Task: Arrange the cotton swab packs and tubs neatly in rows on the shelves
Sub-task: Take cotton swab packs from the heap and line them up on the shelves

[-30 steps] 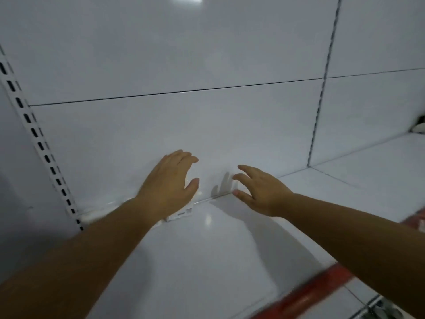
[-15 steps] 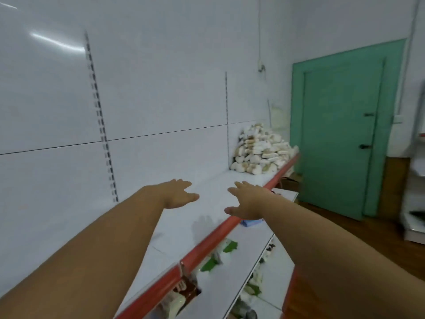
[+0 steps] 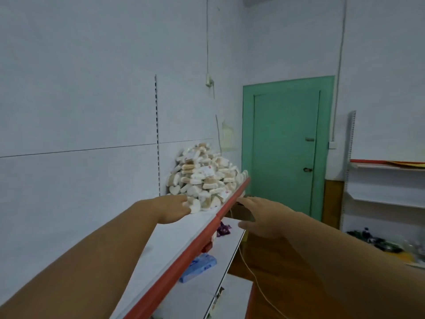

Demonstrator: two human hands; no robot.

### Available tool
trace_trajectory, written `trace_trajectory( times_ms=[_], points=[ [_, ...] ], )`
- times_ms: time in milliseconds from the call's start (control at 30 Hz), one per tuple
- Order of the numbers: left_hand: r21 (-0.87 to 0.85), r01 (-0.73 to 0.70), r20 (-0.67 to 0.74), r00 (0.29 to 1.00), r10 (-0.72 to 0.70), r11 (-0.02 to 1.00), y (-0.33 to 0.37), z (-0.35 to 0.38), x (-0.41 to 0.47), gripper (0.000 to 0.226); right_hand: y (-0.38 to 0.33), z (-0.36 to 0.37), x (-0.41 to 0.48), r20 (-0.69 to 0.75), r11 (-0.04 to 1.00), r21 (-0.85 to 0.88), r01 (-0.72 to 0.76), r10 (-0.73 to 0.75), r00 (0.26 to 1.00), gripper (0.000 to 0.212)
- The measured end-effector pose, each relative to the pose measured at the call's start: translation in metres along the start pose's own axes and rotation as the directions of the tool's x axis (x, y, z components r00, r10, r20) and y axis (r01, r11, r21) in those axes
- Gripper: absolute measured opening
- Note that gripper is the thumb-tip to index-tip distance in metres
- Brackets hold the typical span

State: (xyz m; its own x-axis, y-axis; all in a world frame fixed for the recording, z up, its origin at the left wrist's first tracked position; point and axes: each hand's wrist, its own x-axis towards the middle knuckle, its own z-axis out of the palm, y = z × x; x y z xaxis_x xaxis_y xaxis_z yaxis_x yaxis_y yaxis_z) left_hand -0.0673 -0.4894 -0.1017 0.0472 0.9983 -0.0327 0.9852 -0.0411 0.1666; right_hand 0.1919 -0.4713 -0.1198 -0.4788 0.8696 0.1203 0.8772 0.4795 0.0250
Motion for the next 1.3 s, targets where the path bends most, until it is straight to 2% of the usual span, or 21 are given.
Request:
trace_trajectory(
  times_ms=[200, 333, 433, 500, 600, 700, 800, 933, 1033, 1100, 1200, 1300],
  points=[
    [-0.099, -0.055, -0.108, 0.993, 0.044, 0.994, 0.024, 0.000, 0.148, 0.064, 0.086, -0.002, 0.079, -0.002, 0.998, 0.015, -0.059, 0.059, 0.998, 0.076],
    [-0.069, -0.132, -0.193, 0.974, 0.117, 0.989, 0.044, 0.008, 0.223, 0.058, 0.141, 0.010, 0.138, 0.003, 0.999, 0.025, -0.025, 0.025, 1.000, 0.069],
    [0.029, -0.067, -0.243, 0.967, 0.072, 0.997, 0.051, 0.002, 0.271, 0.045, 0.191, 0.019, 0.189, -0.037, 0.999, 0.023, 0.027, -0.026, 0.999, 0.063],
    [0.029, -0.017, -0.302, 0.953, 0.025, 0.999, 0.057, -0.005, 0.301, 0.037, 0.226, 0.029, 0.226, -0.095, 0.996, 0.073, 0.056, -0.049, 0.994, 0.060],
    [0.030, 0.038, -0.360, 0.933, -0.025, 0.999, 0.068, -0.016, 0.342, 0.033, 0.264, 0.045, 0.280, -0.095, 0.982, 0.122, 0.145, -0.133, 0.986, 0.052],
    [0.127, 0.083, -0.371, 0.928, -0.030, 0.988, 0.077, -0.023, 0.369, 0.033, 0.284, 0.047, 0.336, -0.180, 0.959, 0.131, 0.252, -0.227, 0.957, 0.043],
    [0.237, 0.122, -0.375, 0.926, -0.025, 0.964, 0.073, -0.035, 0.394, 0.032, 0.284, 0.044, 0.392, -0.290, 0.917, 0.177, 0.358, -0.299, 0.909, 0.043],
    [0.163, 0.211, -0.527, 0.844, -0.096, 0.964, 0.055, -0.067, 0.436, 0.028, 0.282, 0.043, 0.476, -0.370, 0.853, 0.095, 0.513, -0.448, 0.814, 0.043],
    [0.076, 0.241, -0.584, 0.797, -0.153, 0.967, 0.036, -0.092, 0.471, 0.025, 0.282, 0.041, 0.534, -0.444, 0.849, 0.159, 0.504, -0.394, 0.804, 0.047],
    [0.028, 0.255, -0.584, 0.789, -0.191, 0.967, 0.023, -0.110, 0.499, 0.024, 0.285, 0.037, 0.570, -0.459, 0.839, 0.178, 0.514, -0.391, 0.798, 0.049],
    [0.092, 0.333, -0.493, 0.834, -0.247, 0.938, 0.008, -0.133, 0.546, 0.031, 0.292, 0.022, 0.620, -0.489, 0.838, 0.190, 0.511, -0.371, 0.790, 0.049],
    [0.136, 0.409, -0.389, 0.860, -0.331, 0.902, 0.004, -0.143, 0.588, 0.045, 0.294, 0.008, 0.669, -0.516, 0.831, 0.284, 0.479, -0.289, 0.806, 0.048]
  ],
)
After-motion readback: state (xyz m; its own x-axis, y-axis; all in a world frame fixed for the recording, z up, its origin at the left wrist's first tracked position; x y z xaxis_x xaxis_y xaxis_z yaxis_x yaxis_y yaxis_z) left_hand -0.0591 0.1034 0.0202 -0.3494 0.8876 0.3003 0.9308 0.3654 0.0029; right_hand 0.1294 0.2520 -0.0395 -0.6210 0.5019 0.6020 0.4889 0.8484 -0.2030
